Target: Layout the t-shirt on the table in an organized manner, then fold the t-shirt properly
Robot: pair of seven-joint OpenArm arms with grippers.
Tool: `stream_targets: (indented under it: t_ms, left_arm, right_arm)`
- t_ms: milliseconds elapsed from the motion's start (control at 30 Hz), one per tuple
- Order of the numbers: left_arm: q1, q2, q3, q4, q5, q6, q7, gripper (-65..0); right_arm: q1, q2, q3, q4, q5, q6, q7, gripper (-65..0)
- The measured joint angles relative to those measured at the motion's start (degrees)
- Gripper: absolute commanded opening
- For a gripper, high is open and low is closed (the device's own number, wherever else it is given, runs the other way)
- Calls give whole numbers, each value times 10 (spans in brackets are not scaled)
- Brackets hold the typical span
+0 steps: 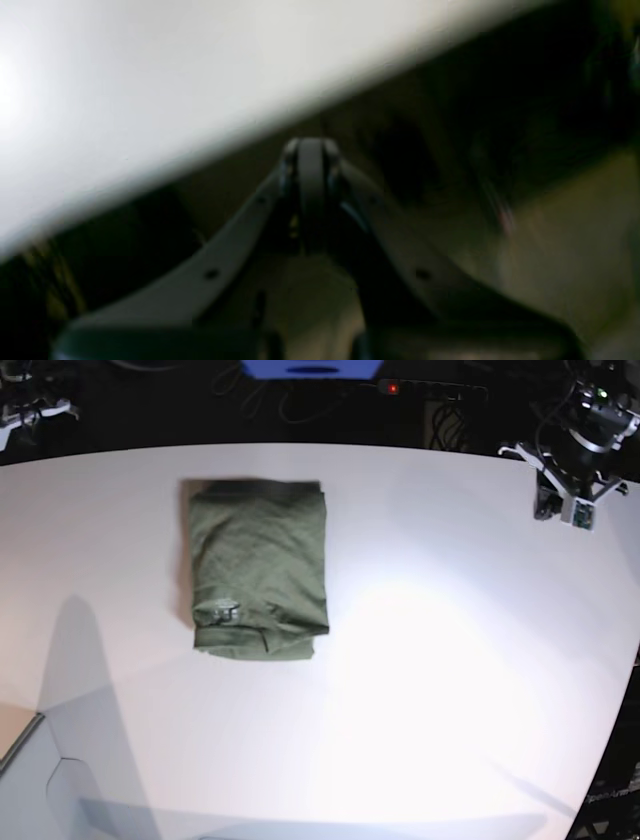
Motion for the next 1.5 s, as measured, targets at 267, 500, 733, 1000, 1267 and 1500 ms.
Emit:
stream_targets:
  t_ms: [267,500,733,1000,1267,1500]
  left_arm:
    - [131,9,34,-3,8,-1,15,-648]
    - [187,4,59,-41,8,-2,-28,-648]
    - [130,5,100,-164,93,3,-56,-648]
    - [52,2,165,-478,180,2,-279,-648]
    - [-117,-28,167,-838,231,8,-407,-648]
    - [-203,-35,169,-998,290,104,-448,-648]
  right_arm:
    - [-13,-5,29,-20,-19,2,-26,-650]
    - [-24,-4,28,-76,-19,2,-22,-650]
    - [-19,-1,26,-125,-10,2,-7,-650]
    - [-7,18,10,-275,-67,2,49,-650]
    - [55,43,10,-536,-188,0,206,-650]
    - [70,106,-71,-785,-192,0,379,-650]
